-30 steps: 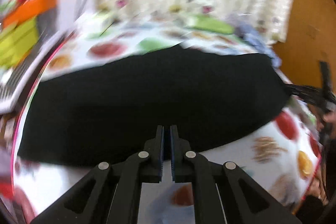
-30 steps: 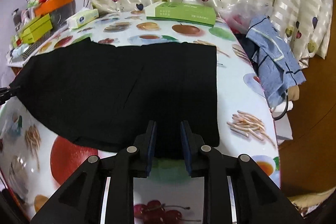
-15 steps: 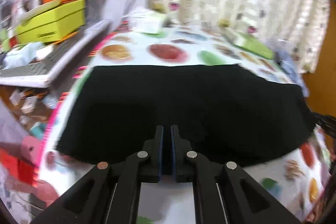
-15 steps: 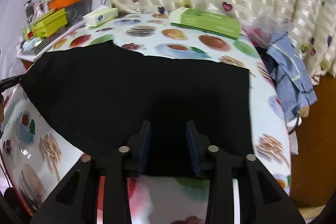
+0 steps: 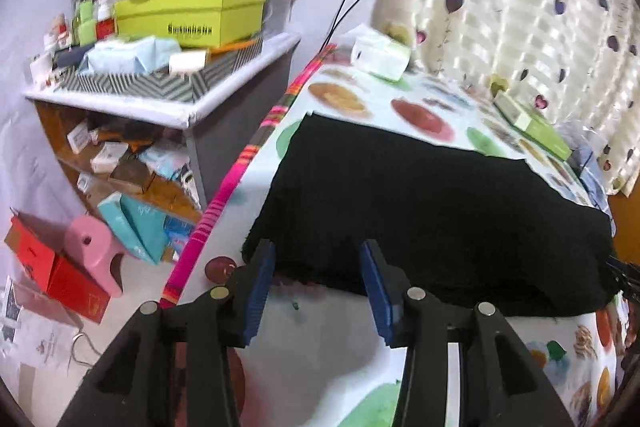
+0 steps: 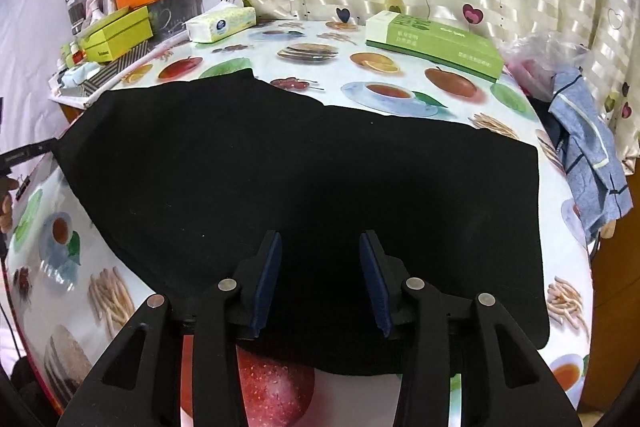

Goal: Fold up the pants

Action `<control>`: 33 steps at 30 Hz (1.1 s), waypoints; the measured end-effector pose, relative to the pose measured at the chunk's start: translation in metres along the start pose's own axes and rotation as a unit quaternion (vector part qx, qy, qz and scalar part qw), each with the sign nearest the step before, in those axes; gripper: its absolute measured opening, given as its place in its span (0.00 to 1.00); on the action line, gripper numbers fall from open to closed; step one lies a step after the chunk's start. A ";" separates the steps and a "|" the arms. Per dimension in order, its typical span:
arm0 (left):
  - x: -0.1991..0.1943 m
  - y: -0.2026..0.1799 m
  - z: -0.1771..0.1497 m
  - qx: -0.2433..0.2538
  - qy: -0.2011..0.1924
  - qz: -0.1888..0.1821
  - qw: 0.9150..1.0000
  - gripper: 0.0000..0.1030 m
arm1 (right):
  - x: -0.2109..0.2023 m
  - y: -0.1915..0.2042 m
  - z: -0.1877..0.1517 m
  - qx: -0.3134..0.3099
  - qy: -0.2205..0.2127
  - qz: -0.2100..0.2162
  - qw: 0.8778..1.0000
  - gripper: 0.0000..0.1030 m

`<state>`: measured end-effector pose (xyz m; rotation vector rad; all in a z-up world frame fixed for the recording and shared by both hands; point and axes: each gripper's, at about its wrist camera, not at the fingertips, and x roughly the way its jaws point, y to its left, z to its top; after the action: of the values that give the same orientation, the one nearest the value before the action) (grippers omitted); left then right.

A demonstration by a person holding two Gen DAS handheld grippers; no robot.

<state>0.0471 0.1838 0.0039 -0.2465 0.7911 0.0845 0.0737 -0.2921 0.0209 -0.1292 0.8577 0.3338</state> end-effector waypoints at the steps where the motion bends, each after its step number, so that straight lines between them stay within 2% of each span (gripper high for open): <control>1: 0.003 -0.001 0.001 0.001 0.007 -0.002 1.000 0.46 | 0.000 0.000 -0.001 0.001 0.001 -0.001 1.000 0.41; 7: 0.014 -0.012 0.005 0.015 0.023 0.060 0.998 0.45 | 0.000 -0.002 -0.005 0.000 0.003 -0.005 1.000 0.41; 9: 0.015 -0.019 0.004 0.036 0.020 0.085 0.996 0.20 | 0.000 -0.001 -0.005 -0.001 0.004 -0.007 1.000 0.41; 10: 0.015 -0.022 0.005 0.041 0.023 0.081 0.996 0.10 | 0.000 -0.002 -0.005 -0.001 0.005 -0.007 1.000 0.41; 17: 0.009 -0.019 0.011 0.055 0.006 0.096 0.994 0.06 | -0.002 -0.010 -0.008 0.008 0.009 -0.013 1.000 0.41; 20: 0.014 -0.012 0.014 0.050 0.013 0.092 0.994 0.06 | -0.002 -0.016 -0.011 0.016 0.009 -0.006 1.000 0.41; 21: 0.018 -0.010 0.013 0.049 0.015 0.104 0.993 0.05 | -0.002 -0.017 -0.011 0.018 0.009 -0.005 1.000 0.41; 22: 0.021 -0.010 0.012 0.057 0.017 0.116 0.992 0.05 | -0.003 -0.018 -0.012 0.020 0.010 -0.008 1.000 0.42; 27: 0.011 -0.008 0.011 0.046 0.007 0.105 0.993 0.06 | -0.018 -0.024 -0.017 0.024 -0.006 -0.034 0.999 0.42; 29: 0.007 -0.008 0.009 0.049 0.003 0.109 0.993 0.07 | -0.013 -0.033 -0.023 0.034 0.018 -0.056 0.998 0.42; 31: 0.004 -0.008 0.008 0.049 -0.003 0.122 0.991 0.09 | -0.017 -0.042 -0.027 0.052 0.010 -0.040 0.998 0.42; 33: 0.003 -0.003 0.008 0.042 -0.005 0.126 0.991 0.09 | -0.020 -0.042 -0.027 0.053 0.010 -0.042 0.998 0.42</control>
<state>0.0556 0.1826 0.0081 -0.0654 0.8111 0.2893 0.0564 -0.3427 0.0181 -0.0704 0.8847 0.2079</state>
